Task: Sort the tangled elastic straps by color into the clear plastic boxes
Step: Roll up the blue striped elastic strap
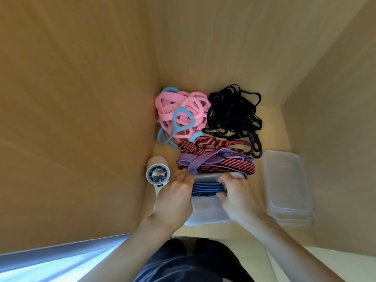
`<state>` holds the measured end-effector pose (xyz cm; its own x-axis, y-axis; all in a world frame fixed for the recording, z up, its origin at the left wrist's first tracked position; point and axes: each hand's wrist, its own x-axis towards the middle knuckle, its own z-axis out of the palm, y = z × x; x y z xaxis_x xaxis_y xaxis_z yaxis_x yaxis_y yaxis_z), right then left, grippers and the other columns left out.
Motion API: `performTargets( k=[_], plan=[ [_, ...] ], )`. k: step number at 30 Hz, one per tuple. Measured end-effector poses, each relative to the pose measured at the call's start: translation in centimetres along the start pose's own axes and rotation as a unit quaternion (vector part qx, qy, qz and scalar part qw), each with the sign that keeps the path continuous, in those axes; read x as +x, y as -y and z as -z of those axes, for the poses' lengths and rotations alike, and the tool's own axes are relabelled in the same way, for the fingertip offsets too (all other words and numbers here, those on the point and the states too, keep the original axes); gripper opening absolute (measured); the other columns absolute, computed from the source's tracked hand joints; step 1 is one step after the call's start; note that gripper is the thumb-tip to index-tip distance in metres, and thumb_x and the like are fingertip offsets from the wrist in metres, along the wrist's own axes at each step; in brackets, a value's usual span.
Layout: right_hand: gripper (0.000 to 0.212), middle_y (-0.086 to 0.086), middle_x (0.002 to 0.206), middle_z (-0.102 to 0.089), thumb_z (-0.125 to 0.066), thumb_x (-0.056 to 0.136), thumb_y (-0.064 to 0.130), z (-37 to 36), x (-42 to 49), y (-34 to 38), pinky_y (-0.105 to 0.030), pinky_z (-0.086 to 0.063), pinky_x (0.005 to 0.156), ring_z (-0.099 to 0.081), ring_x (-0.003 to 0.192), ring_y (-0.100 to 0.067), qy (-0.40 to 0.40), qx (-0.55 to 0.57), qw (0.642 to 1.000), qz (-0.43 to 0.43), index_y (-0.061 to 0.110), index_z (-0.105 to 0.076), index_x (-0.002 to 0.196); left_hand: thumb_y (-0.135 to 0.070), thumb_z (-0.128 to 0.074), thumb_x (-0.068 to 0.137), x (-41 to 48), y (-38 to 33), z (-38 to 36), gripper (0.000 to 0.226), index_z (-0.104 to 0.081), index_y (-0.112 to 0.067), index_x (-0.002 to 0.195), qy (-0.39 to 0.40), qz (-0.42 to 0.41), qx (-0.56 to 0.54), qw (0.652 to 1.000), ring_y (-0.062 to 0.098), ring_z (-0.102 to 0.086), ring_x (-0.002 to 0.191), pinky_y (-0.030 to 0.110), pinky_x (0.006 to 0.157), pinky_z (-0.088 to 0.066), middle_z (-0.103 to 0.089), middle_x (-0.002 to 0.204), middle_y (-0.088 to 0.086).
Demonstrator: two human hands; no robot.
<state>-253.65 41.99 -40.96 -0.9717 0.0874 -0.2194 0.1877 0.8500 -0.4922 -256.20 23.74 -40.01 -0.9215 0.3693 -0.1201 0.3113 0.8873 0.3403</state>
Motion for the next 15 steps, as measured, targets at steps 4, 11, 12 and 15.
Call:
performTargets(
  k=[4, 11, 12, 15],
  plan=[
    [0.029, -0.005, 0.098, -0.058, -0.071, 0.087, 0.011, 0.1, -0.2, 0.3, -0.041, -0.053, 0.077, -0.063, 0.088, -0.027, 0.006, 0.031, 0.999, -0.012, 0.014, -0.053, 0.111, 0.002, -0.055, 0.084, 0.0, -0.2, 0.5, 0.043, -0.048, -0.018, 0.122, 0.002, -0.014, -0.004, 1.0, 0.025, -0.059, 0.104, 0.025, 0.063, -0.027, -0.058, 0.123, -0.001],
    [0.028, 0.011, 0.073, -0.046, -0.063, 0.09, 0.002, 0.7, -0.8, 0.2, -0.035, -0.049, 0.064, -0.061, 0.08, -0.02, 0.011, -0.005, 1.0, 0.016, 0.021, -0.043, 0.088, -0.011, -0.067, 0.086, 0.4, -0.8, 0.9, 0.036, -0.046, -0.018, 0.114, 0.021, -0.039, 0.011, 0.999, 0.022, -0.058, 0.099, 0.025, 0.061, -0.023, -0.06, 0.116, -0.002],
    [0.027, 0.01, 0.074, -0.049, -0.061, 0.091, 0.001, 0.8, -1.0, 0.1, -0.033, -0.049, 0.066, -0.061, 0.081, -0.02, 0.015, -0.005, 1.0, 0.011, 0.021, -0.044, 0.088, -0.014, -0.07, 0.085, 0.5, -1.0, 0.8, 0.037, -0.046, -0.018, 0.113, 0.025, -0.04, 0.008, 0.999, 0.021, -0.057, 0.102, 0.025, 0.061, -0.024, -0.058, 0.118, -0.003],
    [0.022, 0.009, 0.076, -0.053, -0.06, 0.093, 0.003, 1.2, -1.3, -0.3, -0.032, -0.049, 0.069, -0.061, 0.079, -0.019, 0.027, -0.005, 1.0, -0.005, 0.02, -0.046, 0.09, -0.009, -0.066, 0.087, 0.6, -1.9, 0.1, 0.036, -0.045, -0.018, 0.115, 0.028, -0.023, 0.041, 0.998, 0.022, -0.056, 0.105, 0.026, 0.064, -0.029, -0.057, 0.122, -0.003]
  ],
)
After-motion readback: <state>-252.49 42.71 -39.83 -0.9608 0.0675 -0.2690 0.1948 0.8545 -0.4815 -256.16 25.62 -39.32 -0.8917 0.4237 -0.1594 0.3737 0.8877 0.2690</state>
